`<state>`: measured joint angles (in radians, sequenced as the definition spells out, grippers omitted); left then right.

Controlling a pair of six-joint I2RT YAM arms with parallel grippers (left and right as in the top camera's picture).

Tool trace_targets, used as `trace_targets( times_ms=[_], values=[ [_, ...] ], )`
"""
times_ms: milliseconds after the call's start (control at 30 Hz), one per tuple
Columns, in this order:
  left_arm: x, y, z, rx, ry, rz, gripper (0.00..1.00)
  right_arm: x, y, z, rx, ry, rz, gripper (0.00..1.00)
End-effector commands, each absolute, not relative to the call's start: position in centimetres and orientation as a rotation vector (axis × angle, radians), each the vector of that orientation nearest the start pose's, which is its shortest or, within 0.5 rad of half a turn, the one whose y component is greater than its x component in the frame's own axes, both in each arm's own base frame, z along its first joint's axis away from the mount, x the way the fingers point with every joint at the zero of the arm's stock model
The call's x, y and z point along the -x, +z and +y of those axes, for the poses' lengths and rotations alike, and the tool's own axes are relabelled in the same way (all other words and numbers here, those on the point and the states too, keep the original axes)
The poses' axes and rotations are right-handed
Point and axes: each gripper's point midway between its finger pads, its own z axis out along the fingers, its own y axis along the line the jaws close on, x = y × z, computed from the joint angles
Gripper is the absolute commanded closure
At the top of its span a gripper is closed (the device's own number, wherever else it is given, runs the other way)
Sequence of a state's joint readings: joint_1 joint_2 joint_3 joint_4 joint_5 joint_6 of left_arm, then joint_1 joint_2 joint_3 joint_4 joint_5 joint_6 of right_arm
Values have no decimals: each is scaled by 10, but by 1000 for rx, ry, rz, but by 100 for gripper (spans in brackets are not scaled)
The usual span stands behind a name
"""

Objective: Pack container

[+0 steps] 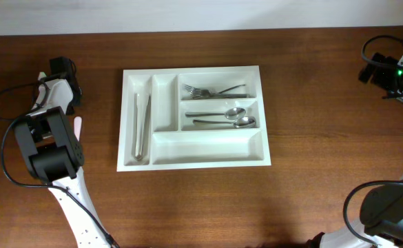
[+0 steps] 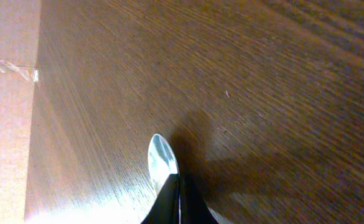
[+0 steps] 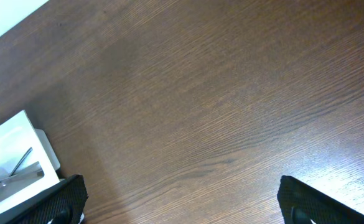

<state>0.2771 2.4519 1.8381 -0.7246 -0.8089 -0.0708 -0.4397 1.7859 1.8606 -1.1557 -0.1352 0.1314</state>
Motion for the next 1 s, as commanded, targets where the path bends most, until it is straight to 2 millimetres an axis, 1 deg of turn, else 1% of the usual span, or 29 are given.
trace_targets(
  times_ms=[0, 200, 333, 433, 500, 600, 667, 767, 867, 967],
  values=[
    [-440, -32, 251, 596, 1149, 2785, 98, -399, 238, -164, -694, 60, 2536, 1],
    [-436, -30, 251, 587, 1166, 2799, 98, -399, 238, -164, -694, 59, 2536, 1],
    [-436, -22, 248, 561, 1210, 2806, 98, -399, 238, -164, -694, 60, 2536, 1],
    [-442, -13, 241, 533, 1209, 2807, 98, -399, 238, -164, -694, 59, 2536, 1],
    [-447, -4, 236, 514, 1213, 2800, 98, -399, 238, -164, -694, 59, 2536, 1],
    [-456, 21, 228, 484, 1256, 2754, 98, -399, 238, -164, -694, 60, 2536, 1],
    [-464, 40, 221, 439, 1253, 2727, 99, -399, 238, -164, -694, 60, 2536, 1],
    [-474, 76, 209, 386, 1234, 2672, 98, -399, 238, -164, -694, 60, 2536, 1],
    [-481, 121, 198, 366, 1206, 2595, 98, -399, 238, -164, -694, 59, 2536, 1],
    [-482, 173, 183, 363, 1164, 2500, 98, -399, 238, -164, -694, 60, 2536, 1]
  ],
)
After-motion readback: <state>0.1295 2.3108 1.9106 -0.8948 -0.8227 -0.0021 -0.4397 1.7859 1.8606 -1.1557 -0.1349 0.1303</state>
